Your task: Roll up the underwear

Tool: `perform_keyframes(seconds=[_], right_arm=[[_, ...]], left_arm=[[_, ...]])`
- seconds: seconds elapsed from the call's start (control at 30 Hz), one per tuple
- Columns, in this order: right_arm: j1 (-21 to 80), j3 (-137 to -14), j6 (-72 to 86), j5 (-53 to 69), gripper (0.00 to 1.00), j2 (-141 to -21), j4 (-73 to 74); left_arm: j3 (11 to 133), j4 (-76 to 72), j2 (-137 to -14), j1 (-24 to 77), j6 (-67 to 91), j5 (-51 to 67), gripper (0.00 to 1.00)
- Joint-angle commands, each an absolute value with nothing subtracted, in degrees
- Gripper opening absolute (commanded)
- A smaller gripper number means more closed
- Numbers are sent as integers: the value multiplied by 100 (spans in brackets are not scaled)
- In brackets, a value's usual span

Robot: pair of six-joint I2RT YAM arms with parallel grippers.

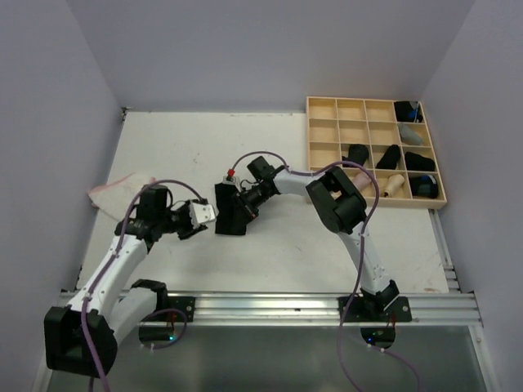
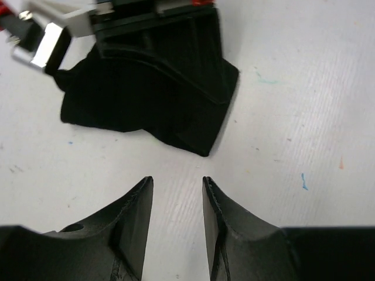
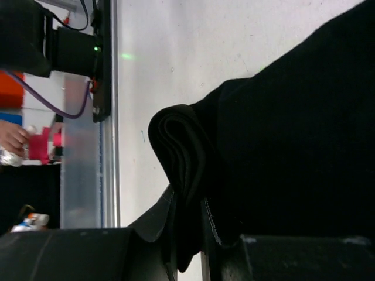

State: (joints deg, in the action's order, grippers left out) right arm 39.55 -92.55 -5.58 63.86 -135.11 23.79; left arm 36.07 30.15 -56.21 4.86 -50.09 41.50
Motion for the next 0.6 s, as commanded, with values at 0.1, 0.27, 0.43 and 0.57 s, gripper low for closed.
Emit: perform_keyframes(seconds=[0.1,0.27,0.43,0.57], right_arm=[[3920,-9378,210,6152,0,-14141,2654],[3815,-9562,650,6266,0,-14492,2663],[3779,-9721,896,6337,0,-14686,2716],[3779,-9878,1089,6372,0,-14862,2935]], left_arm=[[2779,2339,-5062,2036,-6135,3279,46],[2646,1574,-5579,2689,-6108,2778,47],[2479,864,-6011,3014,-6073,2348,50],[2329,414,-6231,3120,-6091,2057,52]])
